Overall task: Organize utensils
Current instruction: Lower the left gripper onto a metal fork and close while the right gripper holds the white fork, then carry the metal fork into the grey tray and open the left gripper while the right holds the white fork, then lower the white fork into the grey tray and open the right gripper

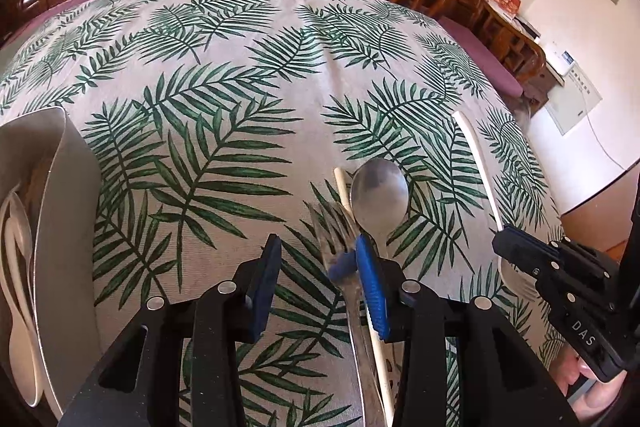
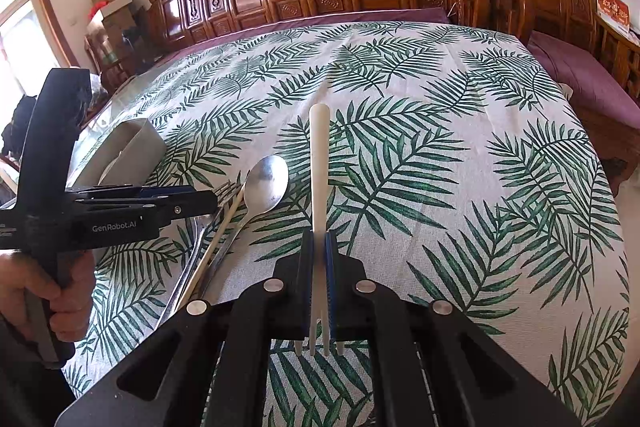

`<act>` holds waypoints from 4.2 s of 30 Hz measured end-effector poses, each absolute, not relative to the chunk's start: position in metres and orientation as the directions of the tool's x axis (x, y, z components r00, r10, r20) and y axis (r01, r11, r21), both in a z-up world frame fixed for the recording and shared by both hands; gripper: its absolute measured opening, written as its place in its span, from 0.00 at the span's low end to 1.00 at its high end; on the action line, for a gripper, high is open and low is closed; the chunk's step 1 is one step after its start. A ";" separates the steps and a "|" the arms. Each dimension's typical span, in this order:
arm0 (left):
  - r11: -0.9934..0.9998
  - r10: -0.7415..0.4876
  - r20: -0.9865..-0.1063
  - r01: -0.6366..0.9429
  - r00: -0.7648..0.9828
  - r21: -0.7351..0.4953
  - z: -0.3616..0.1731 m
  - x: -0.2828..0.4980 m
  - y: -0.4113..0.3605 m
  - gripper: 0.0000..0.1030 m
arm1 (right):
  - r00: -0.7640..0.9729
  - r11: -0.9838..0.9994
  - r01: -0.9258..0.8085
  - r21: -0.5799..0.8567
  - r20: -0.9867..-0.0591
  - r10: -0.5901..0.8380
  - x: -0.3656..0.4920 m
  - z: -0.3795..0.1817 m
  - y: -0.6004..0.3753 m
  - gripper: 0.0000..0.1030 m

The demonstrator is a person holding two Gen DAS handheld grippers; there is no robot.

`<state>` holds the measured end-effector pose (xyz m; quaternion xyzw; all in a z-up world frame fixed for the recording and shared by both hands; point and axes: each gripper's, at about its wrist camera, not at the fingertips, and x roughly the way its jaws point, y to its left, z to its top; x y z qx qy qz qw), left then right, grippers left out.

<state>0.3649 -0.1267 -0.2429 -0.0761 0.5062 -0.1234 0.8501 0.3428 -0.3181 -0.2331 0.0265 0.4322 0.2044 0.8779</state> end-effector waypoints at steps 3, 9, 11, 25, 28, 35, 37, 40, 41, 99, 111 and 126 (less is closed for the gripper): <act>0.944 -0.329 -0.836 0.129 0.440 -0.303 -0.247 0.366 -0.128 0.33 | 0.544 0.914 -0.339 0.224 -0.746 0.384 0.342 -0.232 -0.317 0.07; 0.933 -0.360 -0.834 0.152 0.418 -0.326 -0.249 0.366 -0.139 0.09 | 0.545 0.915 -0.333 0.227 -0.745 0.384 0.342 -0.232 -0.319 0.07; 0.938 -0.345 -0.838 0.159 0.423 -0.307 -0.248 0.364 -0.143 0.09 | 0.545 0.914 -0.334 0.229 -0.745 0.386 0.343 -0.232 -0.319 0.07; 0.954 -0.293 -0.827 0.208 0.480 -0.217 -0.218 0.341 -0.135 0.02 | 0.529 0.908 -0.366 0.201 -0.758 0.381 0.339 -0.233 -0.298 0.07; 0.955 -0.289 -0.816 0.215 0.501 -0.207 -0.207 0.334 -0.129 0.02 | 0.531 0.907 -0.372 0.198 -0.756 0.384 0.335 -0.230 -0.290 0.07; 0.955 -0.288 -0.799 0.218 0.528 -0.200 -0.186 0.320 -0.107 0.02 | 0.523 0.899 -0.386 0.209 -0.753 0.400 0.323 -0.224 -0.270 0.07; 0.956 -0.286 -0.794 0.216 0.537 -0.198 -0.181 0.317 -0.099 0.02 | 0.522 0.896 -0.393 0.208 -0.751 0.404 0.319 -0.222 -0.262 0.07; 0.957 -0.285 -0.788 0.209 0.546 -0.201 -0.174 0.314 -0.086 0.02 | 0.518 0.892 -0.402 0.208 -0.752 0.409 0.316 -0.221 -0.252 0.07; 0.957 -0.285 -0.786 0.207 0.548 -0.203 -0.171 0.313 -0.082 0.02 | 0.518 0.891 -0.404 0.206 -0.751 0.408 0.315 -0.220 -0.249 0.07; 0.978 -0.204 -0.814 0.075 0.543 -0.195 -0.199 0.337 0.051 0.09 | 0.533 0.865 -0.467 0.186 -0.721 0.443 0.279 -0.195 -0.167 0.07; 0.992 -0.123 -0.771 0.087 0.624 -0.087 -0.169 0.299 0.054 0.35 | 0.542 0.850 -0.489 0.194 -0.696 0.471 0.269 -0.178 -0.145 0.07; 0.998 -0.051 -0.725 0.002 0.687 -0.068 -0.151 0.263 0.093 0.87 | 0.529 0.831 -0.518 0.202 -0.688 0.497 0.266 -0.166 -0.107 0.07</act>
